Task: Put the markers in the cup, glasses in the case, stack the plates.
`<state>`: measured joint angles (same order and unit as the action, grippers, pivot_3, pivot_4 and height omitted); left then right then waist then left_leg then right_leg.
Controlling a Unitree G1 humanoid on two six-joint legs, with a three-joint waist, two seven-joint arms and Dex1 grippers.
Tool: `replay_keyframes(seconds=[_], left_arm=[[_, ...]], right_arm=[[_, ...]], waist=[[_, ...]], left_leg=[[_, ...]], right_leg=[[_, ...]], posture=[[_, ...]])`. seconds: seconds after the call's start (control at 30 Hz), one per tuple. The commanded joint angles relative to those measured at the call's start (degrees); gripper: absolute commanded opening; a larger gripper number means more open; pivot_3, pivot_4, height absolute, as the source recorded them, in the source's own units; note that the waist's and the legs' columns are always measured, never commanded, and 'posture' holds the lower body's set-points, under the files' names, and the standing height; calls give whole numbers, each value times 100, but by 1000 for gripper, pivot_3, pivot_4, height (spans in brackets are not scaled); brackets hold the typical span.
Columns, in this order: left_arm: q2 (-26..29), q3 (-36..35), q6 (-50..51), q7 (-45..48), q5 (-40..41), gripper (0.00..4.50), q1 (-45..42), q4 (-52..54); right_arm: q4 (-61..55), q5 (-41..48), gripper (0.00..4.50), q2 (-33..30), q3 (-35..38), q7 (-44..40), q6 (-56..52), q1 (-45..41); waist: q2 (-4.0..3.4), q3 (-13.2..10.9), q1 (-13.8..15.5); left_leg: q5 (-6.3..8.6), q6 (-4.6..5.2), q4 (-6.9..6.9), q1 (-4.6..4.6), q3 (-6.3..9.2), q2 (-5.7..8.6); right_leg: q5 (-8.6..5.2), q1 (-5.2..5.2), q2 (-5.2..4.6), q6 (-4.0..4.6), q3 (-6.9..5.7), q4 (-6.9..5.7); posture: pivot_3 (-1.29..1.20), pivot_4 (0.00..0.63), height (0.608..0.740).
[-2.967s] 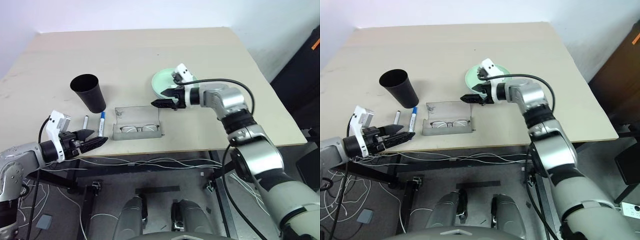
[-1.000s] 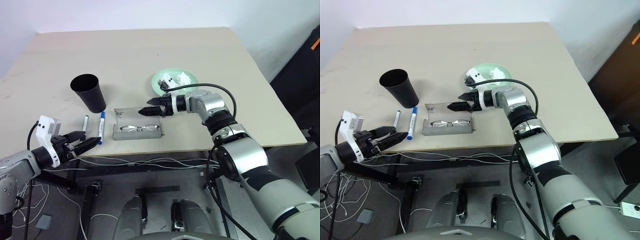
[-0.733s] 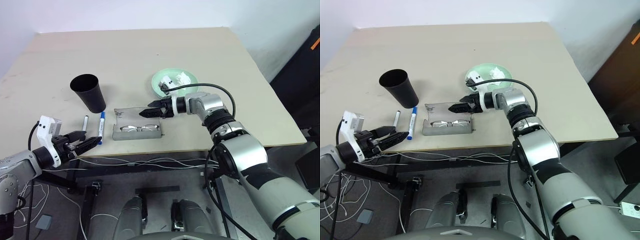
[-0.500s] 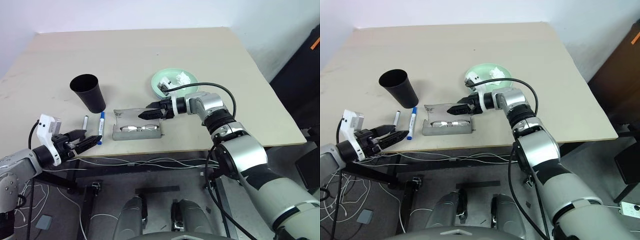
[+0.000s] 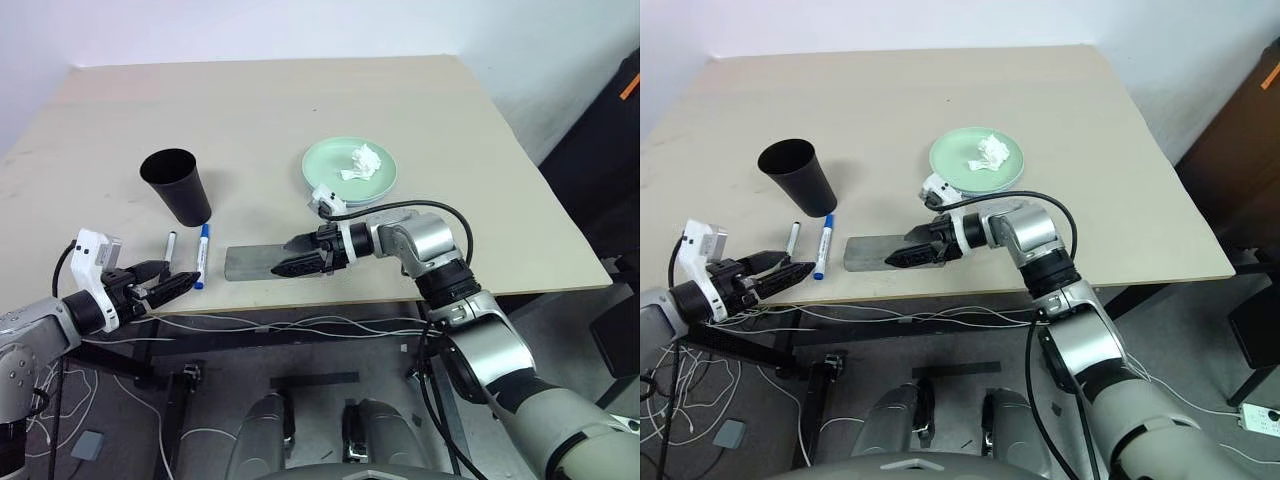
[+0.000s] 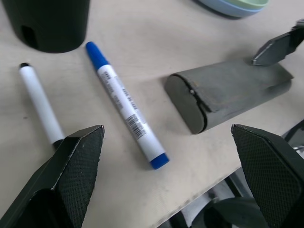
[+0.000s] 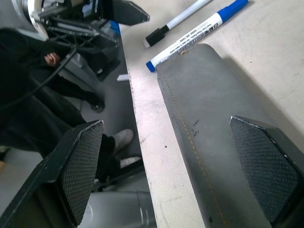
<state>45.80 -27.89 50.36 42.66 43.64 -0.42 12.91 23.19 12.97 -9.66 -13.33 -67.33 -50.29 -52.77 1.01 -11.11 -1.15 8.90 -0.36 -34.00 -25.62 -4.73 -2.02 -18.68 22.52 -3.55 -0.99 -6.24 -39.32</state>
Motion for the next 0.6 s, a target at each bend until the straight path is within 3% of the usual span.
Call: replay_keyframes(seconds=[0.03,0.2,0.27,0.33,0.6], left_arm=[[180,-204,-35,-25,-9,4500,-70,38],[352,-383,423,-536,25,4500,-202,158],[189,-498,891,-1319,41,4500,-628,65],[199,-311,1144,-1928,-292,4500,-842,215],[101,413,1933,-2831,-769,4500,-1532,414]], right_arm=[[-243,99,4456,-52,-98,42,100,80],[-531,338,4456,-137,172,118,371,118],[-673,405,4456,-208,180,101,438,186],[-723,430,4456,-262,167,118,464,224],[-600,489,4456,-369,237,342,536,181]], waist=[[0,0,1],[-1,-1,2],[0,-1,28],[3,-1,33],[6,-3,21]], left_leg=[[0,0,0,0,0,0],[0,1,0,-3,0,0],[-1,2,0,-4,0,0],[-6,10,-1,-4,2,0],[-8,14,-2,-2,-5,2]], right_leg=[[0,0,0,0,0,1],[0,2,0,0,0,1],[0,2,0,0,0,1],[0,1,0,-1,-2,0],[6,-1,2,-12,3,0]], posture=[[0,150,740],[0,150,740],[0,150,740],[0,150,740],[0,150,740]])
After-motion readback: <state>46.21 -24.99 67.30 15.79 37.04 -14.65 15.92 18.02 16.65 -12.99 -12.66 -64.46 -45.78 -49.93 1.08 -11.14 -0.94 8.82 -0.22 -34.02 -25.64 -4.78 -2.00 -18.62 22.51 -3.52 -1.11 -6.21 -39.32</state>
